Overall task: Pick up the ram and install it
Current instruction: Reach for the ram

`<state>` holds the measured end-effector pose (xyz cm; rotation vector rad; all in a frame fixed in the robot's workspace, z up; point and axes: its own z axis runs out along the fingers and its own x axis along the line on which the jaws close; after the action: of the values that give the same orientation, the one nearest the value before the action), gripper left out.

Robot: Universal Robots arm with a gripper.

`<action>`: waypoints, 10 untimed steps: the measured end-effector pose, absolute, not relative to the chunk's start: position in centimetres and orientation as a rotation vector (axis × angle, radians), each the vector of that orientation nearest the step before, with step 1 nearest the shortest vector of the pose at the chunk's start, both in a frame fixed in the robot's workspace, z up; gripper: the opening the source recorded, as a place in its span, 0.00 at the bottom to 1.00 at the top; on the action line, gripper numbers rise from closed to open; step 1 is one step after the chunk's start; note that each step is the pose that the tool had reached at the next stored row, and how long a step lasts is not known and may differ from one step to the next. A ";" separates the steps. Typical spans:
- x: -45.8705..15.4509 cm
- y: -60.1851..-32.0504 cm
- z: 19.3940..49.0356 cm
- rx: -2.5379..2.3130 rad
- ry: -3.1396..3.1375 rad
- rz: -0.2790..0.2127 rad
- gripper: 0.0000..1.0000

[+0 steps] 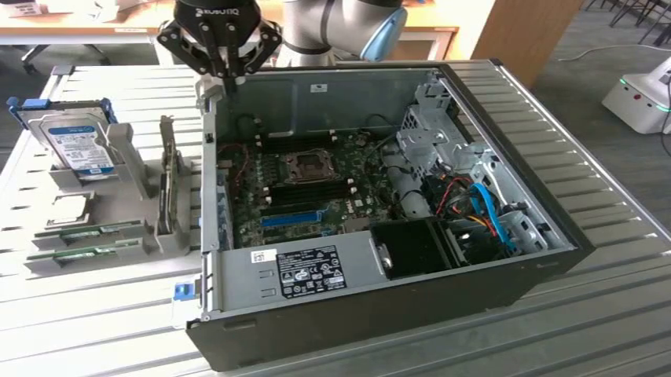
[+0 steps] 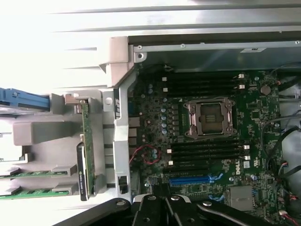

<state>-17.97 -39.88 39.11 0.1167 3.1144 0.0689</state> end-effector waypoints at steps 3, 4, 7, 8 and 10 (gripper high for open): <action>-18.5 -39.9 39.1 0.117 3.114 0.069 0.10; -18.6 -39.9 39.1 0.117 3.114 0.069 0.10; -19.1 -39.9 39.0 0.117 3.114 0.069 0.10; -19.2 -39.9 39.0 0.117 3.114 0.069 0.10; -19.5 -39.9 39.0 0.117 3.114 0.069 0.10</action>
<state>-19.48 -39.87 39.02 0.1168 3.1144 0.0687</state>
